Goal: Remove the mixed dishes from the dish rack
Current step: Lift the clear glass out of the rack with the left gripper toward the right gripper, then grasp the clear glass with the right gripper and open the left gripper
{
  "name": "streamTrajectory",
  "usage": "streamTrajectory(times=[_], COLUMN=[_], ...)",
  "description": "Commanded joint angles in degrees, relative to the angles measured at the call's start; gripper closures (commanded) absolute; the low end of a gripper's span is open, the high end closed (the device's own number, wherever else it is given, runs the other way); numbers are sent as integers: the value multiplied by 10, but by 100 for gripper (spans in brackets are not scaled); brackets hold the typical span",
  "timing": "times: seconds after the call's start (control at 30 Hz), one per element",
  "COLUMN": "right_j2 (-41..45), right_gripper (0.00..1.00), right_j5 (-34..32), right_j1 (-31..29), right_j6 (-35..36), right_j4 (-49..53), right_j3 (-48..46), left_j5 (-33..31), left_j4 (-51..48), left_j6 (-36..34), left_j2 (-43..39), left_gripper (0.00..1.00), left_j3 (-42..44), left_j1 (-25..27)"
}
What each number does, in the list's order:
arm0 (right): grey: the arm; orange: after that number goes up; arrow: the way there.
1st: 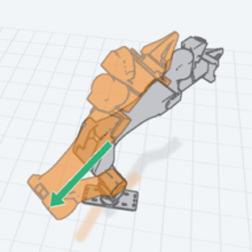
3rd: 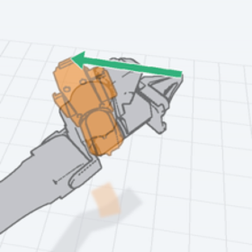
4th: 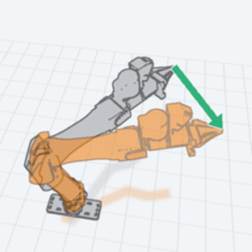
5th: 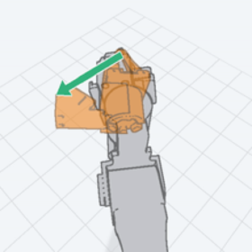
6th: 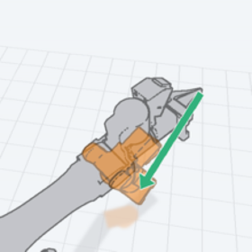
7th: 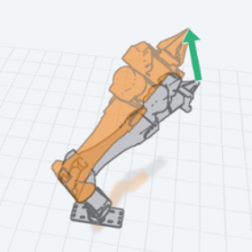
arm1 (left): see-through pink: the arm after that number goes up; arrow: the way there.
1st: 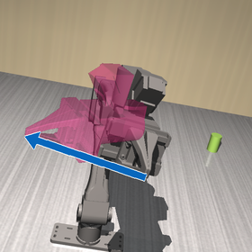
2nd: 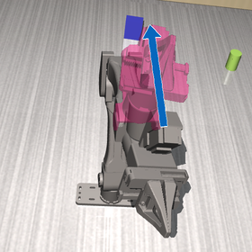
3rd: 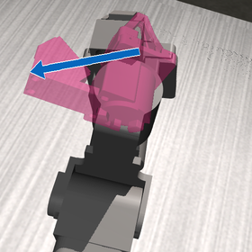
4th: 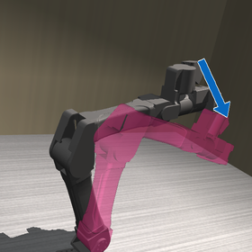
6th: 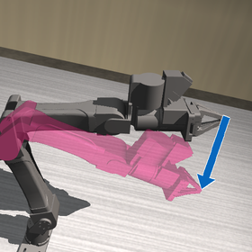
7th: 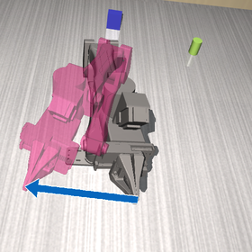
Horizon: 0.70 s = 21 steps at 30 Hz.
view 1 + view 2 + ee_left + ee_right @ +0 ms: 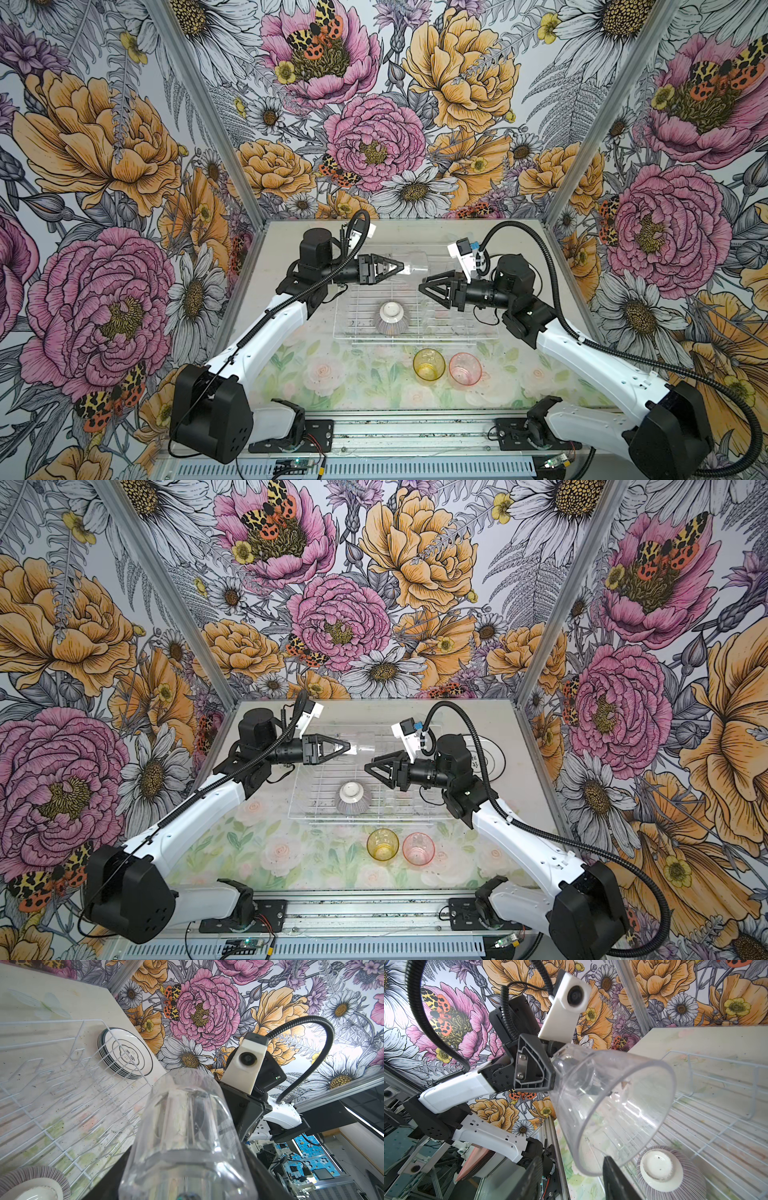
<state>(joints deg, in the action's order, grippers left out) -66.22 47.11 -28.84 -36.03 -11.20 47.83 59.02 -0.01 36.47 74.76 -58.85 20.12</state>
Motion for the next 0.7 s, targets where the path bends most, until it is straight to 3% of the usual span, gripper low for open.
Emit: streamTrajectory(times=[0.0,0.13,0.27,0.67], right_j2=[-9,-23,-33,-41], right_gripper=[51,53,60,100], right_j5=[15,25,35,46], right_j1=[5,6,7,8], right_j6=[-8,-17,-31,-48], right_j4=[-49,-74,-109,-143], right_j3=[23,34,36,42], left_j5=[22,23,28,36], left_j4=[45,70,107,180], left_j6=[11,25,47,92], left_j2=[4,14,25,52], left_gripper=[46,47,47,46], left_j3=[1,1,3,2], left_j1=[7,16,25,39])
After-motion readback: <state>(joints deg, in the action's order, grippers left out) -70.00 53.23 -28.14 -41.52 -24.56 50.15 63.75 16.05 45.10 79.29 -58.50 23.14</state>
